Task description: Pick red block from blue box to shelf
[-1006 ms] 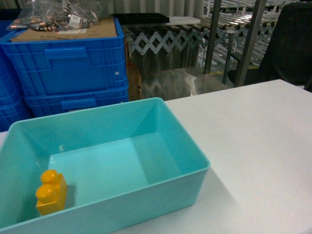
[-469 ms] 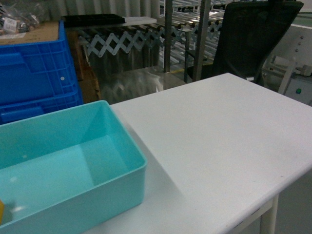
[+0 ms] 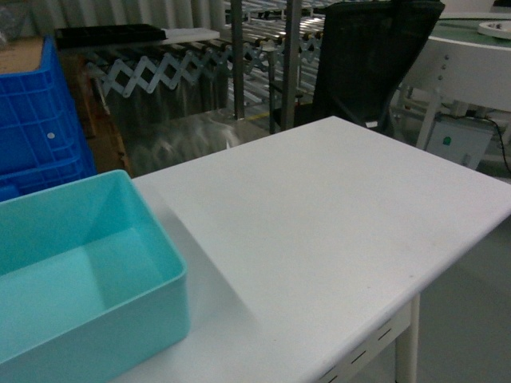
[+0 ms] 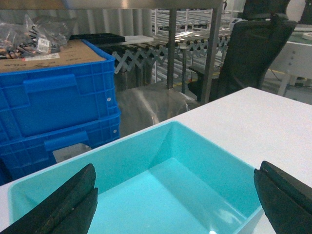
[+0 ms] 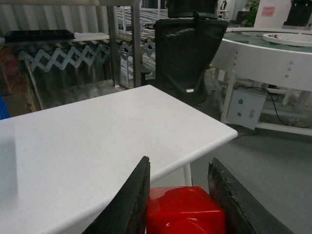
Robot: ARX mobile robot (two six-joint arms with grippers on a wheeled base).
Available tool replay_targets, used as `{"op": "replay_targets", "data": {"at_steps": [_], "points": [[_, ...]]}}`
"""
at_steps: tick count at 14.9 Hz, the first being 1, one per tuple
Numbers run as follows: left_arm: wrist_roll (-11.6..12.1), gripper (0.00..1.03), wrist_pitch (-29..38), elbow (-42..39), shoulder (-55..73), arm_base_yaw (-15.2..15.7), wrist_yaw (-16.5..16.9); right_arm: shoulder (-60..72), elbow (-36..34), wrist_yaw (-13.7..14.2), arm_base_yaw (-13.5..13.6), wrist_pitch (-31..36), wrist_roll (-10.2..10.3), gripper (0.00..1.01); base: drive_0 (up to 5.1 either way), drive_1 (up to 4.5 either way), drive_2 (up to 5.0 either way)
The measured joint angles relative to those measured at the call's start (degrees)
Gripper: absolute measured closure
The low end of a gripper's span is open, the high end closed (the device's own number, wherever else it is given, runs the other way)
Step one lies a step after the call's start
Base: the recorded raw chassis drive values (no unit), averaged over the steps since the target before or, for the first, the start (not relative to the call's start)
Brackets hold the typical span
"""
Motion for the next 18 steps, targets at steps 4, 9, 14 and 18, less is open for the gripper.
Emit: {"op": "replay_targets", "data": {"at_steps": [4, 9, 14, 18], "points": [[0.00, 0.05, 0.00, 0.00, 0.00, 0.00, 0.00, 0.00, 0.00, 0.00, 0.00, 0.02, 0.02, 0.72, 0.0, 0.00, 0.0], [0.00, 0.05, 0.00, 0.00, 0.00, 0.00, 0.00, 0.00, 0.00, 0.00, 0.00, 0.02, 0.00, 0.72, 0.0, 0.00, 0.0], [-0.02, 0.05, 0.00, 0.00, 0.00, 0.00, 0.00, 0.00, 0.00, 0.00, 0.00, 0.00, 0.00, 0.72, 0.0, 0.00, 0.0], [0.00, 0.05, 0.00, 0.00, 0.00, 0.00, 0.00, 0.00, 0.00, 0.00, 0.00, 0.04, 0.00, 0.72, 0.0, 0.00, 0.0]]}}
